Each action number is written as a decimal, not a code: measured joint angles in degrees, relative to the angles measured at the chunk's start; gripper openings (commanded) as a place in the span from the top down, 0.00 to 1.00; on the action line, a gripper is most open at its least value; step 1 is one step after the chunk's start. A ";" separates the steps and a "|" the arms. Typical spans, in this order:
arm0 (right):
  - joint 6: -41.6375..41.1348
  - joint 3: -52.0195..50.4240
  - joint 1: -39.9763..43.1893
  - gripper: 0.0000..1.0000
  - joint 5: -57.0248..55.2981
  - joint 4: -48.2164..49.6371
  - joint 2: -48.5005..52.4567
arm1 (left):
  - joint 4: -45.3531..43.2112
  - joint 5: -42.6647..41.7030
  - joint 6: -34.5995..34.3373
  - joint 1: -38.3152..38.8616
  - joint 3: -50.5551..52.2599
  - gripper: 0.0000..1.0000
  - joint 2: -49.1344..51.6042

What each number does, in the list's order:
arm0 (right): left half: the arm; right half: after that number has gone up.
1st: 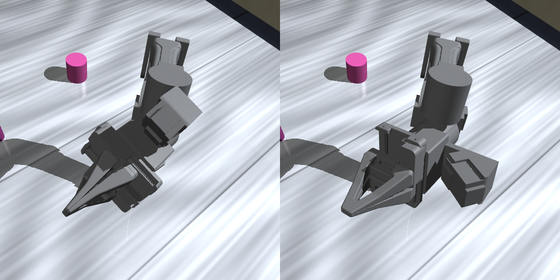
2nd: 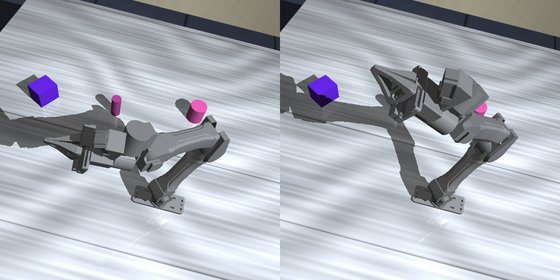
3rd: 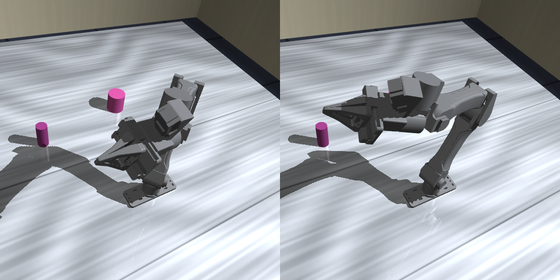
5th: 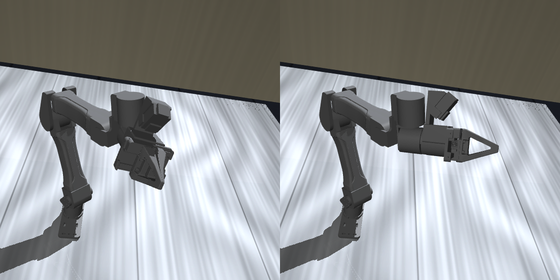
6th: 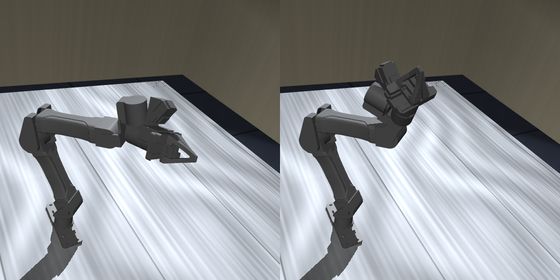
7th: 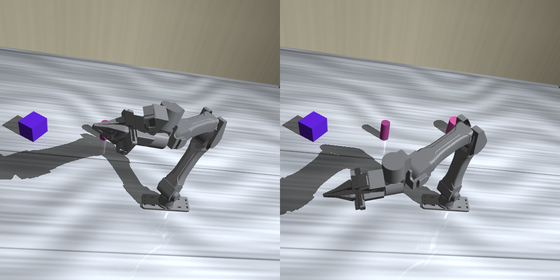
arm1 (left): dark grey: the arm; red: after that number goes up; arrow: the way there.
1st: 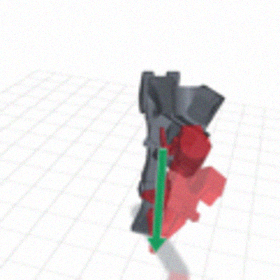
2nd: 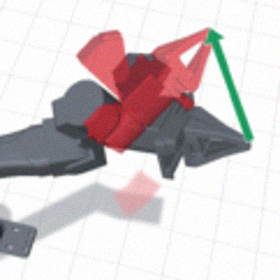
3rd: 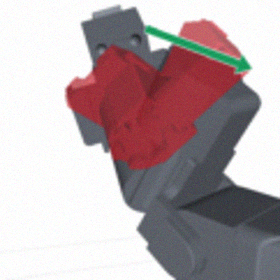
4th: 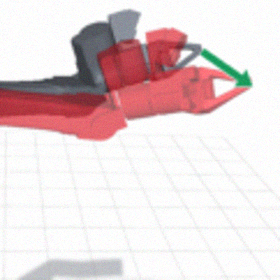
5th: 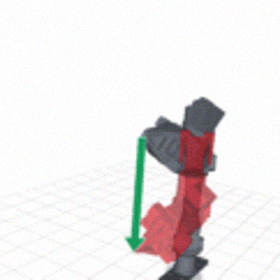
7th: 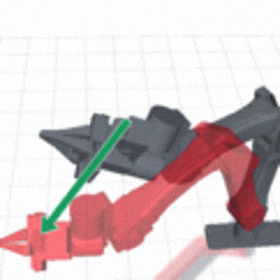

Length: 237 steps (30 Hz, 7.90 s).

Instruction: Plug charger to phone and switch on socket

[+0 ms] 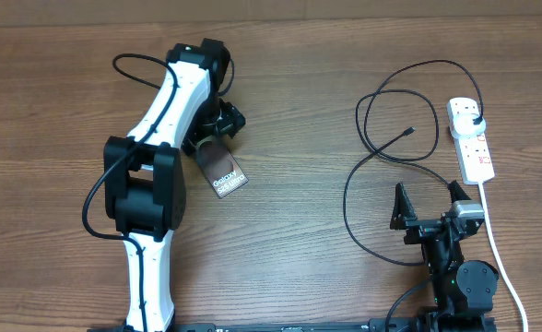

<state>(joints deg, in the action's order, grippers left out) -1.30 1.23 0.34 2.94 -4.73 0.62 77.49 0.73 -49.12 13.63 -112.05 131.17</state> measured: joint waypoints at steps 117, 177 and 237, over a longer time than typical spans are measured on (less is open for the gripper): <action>0.02 -0.02 0.00 0.00 0.00 -0.02 0.00 | -22.67 -3.15 2.62 -1.97 26.25 0.29 -9.88; 0.04 -0.02 0.00 0.00 0.02 0.00 0.00 | 18.25 -41.62 30.12 -17.84 -0.92 0.37 -6.01; -35.10 38.60 -3.23 0.01 25.40 -9.55 38.80 | 18.99 -48.78 32.83 -18.91 -0.94 0.36 -6.01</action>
<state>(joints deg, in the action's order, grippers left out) -36.40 39.83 -2.90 28.34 -14.28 39.42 96.49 -48.05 -16.29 -5.28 -112.99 125.16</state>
